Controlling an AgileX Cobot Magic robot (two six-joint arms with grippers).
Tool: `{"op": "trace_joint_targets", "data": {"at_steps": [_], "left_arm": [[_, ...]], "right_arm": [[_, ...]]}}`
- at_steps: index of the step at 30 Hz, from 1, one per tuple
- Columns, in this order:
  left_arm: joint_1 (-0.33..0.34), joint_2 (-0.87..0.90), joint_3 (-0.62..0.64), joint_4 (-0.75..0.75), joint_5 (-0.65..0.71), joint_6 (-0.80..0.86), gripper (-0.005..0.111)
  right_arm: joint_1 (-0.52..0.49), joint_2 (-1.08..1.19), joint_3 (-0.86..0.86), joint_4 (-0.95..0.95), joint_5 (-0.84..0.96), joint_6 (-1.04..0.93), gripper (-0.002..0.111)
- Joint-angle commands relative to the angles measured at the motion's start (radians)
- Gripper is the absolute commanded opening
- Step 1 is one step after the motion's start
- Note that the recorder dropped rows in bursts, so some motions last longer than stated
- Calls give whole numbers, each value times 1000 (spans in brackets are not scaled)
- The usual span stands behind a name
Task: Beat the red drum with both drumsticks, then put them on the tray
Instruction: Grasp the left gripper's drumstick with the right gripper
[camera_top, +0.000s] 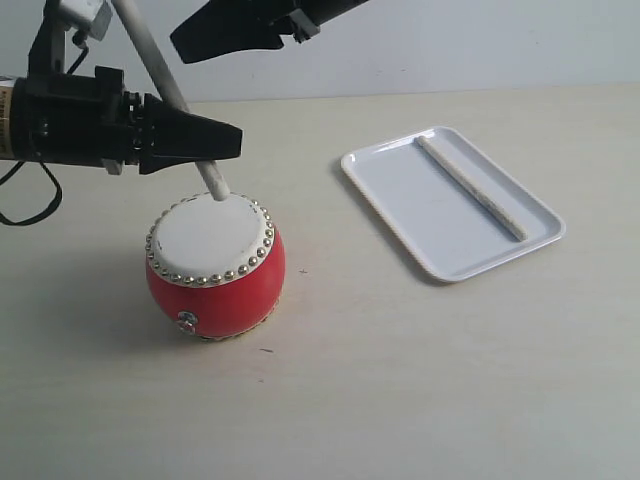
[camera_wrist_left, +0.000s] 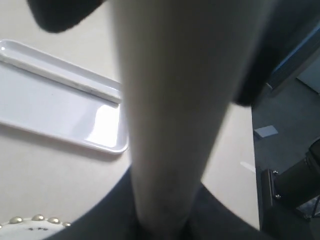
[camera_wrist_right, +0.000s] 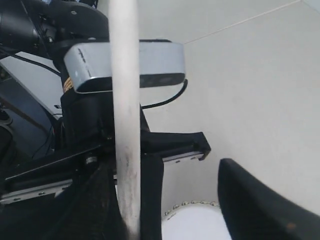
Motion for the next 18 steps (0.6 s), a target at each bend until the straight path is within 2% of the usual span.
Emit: {"op": "trace_joint_targets", "data": {"at_steps": [1,18], "left_arm": [[3,1,-7,-7,-33,-4,0],[1,1,-7,-13,-46,-2,0]], "right_arm": [[16,-13,4,17,0,-24,59],[74,-13,4,30,0,-34,59]]}}
